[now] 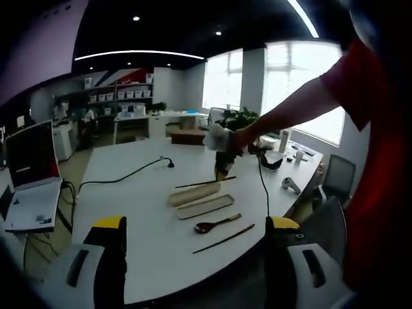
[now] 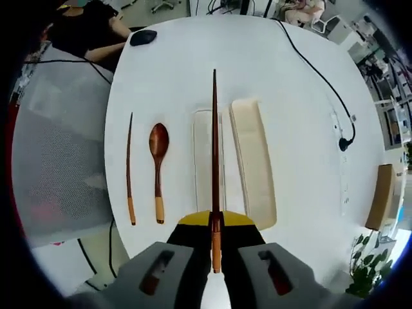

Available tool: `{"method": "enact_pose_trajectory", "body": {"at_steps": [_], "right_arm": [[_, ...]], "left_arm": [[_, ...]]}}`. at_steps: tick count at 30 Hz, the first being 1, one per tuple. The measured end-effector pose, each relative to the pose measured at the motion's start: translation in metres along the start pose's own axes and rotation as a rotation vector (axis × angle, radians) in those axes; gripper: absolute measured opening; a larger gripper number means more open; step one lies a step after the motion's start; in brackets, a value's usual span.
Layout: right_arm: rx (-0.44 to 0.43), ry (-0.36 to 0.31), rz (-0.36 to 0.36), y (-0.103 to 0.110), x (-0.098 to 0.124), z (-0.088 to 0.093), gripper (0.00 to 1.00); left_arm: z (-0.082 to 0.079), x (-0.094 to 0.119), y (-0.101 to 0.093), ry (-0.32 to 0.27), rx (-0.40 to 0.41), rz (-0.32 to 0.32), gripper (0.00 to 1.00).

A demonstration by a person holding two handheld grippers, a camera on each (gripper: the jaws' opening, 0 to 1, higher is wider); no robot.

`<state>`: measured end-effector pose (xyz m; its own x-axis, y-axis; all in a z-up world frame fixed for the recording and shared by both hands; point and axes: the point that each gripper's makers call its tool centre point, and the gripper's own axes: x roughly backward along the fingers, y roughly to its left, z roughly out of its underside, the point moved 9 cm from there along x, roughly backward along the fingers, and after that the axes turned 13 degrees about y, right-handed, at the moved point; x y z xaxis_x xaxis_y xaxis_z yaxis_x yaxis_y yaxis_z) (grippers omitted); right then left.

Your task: Arrange the utensils inside the cutlery case until each visible utensil rests in its matching compartment.

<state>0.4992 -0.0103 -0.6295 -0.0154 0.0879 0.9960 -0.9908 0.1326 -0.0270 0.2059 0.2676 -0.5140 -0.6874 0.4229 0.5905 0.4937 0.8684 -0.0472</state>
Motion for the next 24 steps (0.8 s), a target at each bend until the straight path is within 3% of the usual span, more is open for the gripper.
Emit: {"method": "enact_pose_trajectory", "body": {"at_steps": [11, 24], "right_arm": [[-0.003, -0.011, 0.008, -0.03, -0.006, -0.003, 0.0], [0.061, 0.0, 0.054, -0.043, -0.024, -0.006, 0.0]], "left_arm": [[0.002, -0.002, -0.003, 0.022, 0.005, -0.007, 0.91], [0.006, -0.003, -0.007, 0.02, 0.039, -0.018, 0.91]]}}
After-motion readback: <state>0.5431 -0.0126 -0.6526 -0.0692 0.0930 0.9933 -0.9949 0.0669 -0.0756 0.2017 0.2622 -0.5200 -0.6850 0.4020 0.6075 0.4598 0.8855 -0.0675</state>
